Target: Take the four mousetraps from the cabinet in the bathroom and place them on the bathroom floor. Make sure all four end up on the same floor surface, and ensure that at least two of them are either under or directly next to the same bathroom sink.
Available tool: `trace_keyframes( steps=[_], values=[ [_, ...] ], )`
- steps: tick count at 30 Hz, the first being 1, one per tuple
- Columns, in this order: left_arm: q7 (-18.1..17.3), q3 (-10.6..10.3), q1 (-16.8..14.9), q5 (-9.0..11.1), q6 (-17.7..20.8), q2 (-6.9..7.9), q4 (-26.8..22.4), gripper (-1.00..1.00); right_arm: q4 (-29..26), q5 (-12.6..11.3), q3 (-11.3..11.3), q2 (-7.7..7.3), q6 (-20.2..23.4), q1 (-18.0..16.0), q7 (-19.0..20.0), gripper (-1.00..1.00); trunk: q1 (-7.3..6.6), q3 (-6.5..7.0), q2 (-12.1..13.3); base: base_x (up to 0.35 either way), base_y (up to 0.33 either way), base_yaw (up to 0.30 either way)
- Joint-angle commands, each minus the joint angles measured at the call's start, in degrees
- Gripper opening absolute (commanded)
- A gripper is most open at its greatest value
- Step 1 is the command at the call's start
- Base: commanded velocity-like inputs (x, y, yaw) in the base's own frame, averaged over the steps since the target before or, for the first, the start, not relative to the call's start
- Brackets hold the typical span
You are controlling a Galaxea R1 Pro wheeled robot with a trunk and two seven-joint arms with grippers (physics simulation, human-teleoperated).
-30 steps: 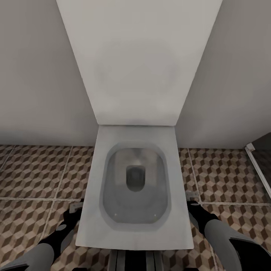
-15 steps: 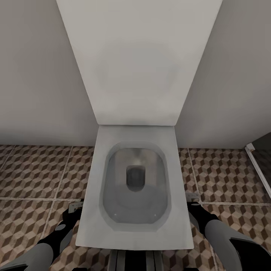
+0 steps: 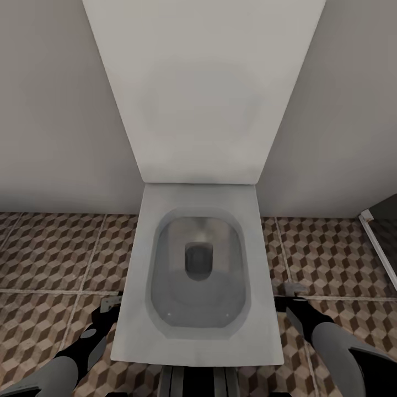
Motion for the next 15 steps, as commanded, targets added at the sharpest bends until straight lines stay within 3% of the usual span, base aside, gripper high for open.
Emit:
trace_keyframes(
  steps=[1, 15],
  values=[
    [-0.02, 0.19, -0.04, -0.09, -0.20, -0.01, 0.07, 1.00, -0.09, 0.55, -0.85, -0.16, 0.26, -0.01, -0.03, -1.00, -0.01, -0.03, -0.01, 0.000, 0.000, 0.000],
    [-0.03, 0.23, -0.04, -0.08, -0.19, -0.01, 0.16, 1.00, -0.06, 0.68, -1.57, -0.16, 0.17, -0.01, -0.04, -1.00, -0.01, -0.03, -0.01, 0.000, 0.000, 0.000]
  ],
)
